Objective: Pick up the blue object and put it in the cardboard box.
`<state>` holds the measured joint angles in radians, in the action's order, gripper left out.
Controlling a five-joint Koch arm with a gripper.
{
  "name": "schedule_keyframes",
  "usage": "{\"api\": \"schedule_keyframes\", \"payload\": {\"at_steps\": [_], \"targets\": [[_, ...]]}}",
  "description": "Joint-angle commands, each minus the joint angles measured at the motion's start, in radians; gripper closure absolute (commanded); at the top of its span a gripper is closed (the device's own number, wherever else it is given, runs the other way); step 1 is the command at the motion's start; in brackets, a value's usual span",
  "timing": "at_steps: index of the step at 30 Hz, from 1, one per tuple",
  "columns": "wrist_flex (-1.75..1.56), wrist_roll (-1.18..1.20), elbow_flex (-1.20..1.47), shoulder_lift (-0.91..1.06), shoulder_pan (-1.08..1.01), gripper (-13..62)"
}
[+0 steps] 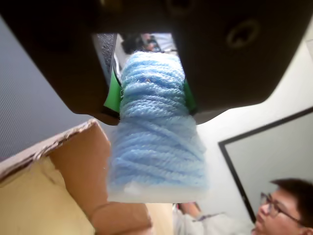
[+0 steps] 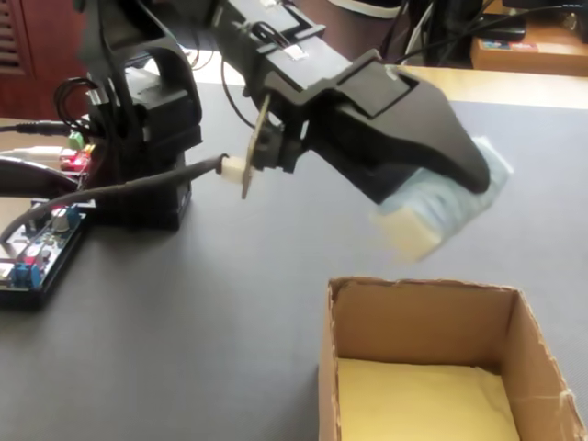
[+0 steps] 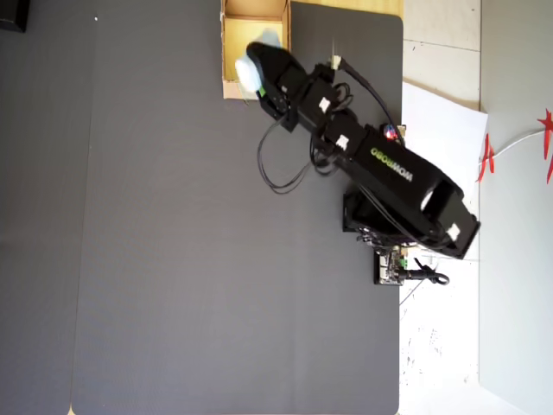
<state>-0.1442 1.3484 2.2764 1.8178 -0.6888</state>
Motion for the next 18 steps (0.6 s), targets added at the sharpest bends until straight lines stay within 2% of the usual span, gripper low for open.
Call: {"api": "schedule_keyframes", "payload": {"at_steps": [1, 7, 9, 10, 18], "targets": [[-0.083, 0.0, -0.109, 0.014, -0.006, 44.9], [-0.067, 0.003, -0.209, -0.127, -0.112, 43.7], [-0.011, 0.011, -0.236, -0.132, -0.117, 37.3], [0.127, 0.012, -0.252, -0.118, -0.121, 24.4], [0.161, 0.012, -0.232, -0.071, -0.115, 19.2]]}}
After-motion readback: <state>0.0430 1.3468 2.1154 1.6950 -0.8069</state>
